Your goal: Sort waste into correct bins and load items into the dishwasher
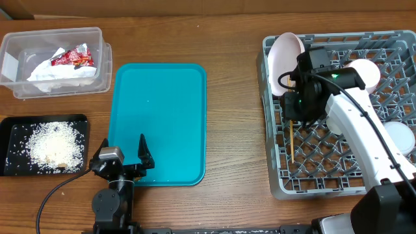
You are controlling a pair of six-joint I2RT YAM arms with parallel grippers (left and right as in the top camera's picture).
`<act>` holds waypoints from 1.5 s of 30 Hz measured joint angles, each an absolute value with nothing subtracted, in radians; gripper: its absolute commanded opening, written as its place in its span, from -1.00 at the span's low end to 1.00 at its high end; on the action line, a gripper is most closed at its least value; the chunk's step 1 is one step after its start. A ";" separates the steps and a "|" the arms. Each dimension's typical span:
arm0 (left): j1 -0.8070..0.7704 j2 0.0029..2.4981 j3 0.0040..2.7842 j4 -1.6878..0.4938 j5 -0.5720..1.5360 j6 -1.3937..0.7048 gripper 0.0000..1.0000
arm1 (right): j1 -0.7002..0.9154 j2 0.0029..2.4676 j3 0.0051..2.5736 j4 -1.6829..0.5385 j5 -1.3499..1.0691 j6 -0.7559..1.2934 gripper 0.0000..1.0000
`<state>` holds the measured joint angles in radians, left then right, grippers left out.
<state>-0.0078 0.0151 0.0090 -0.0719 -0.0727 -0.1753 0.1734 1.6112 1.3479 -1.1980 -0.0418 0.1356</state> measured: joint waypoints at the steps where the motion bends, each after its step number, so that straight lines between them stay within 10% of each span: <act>1: -0.008 0.015 0.009 -0.072 -0.073 -0.175 0.99 | 0.172 1.611 1.342 -1.198 -0.049 0.132 -0.92; 25: -0.008 0.015 0.009 -0.072 -0.073 -0.175 1.00 | 0.163 1.602 1.333 -1.203 -0.141 0.138 -0.90; 42: -0.008 0.015 0.009 -0.072 -0.073 -0.175 0.99 | 0.163 0.988 1.312 -1.265 -0.115 0.275 -0.80; 44: -0.008 0.015 0.009 -0.073 -0.073 -0.175 1.00 | 0.163 0.910 1.260 -1.261 -0.103 0.292 -0.66; 45: -0.008 0.015 0.009 -0.072 -0.073 -0.175 1.00 | 0.163 0.891 1.242 -1.263 -0.102 0.294 -0.02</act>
<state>-0.0082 0.0151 0.0090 -0.0715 -0.0727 -0.1753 0.1635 0.8906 1.2423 -1.2629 -0.1024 0.2935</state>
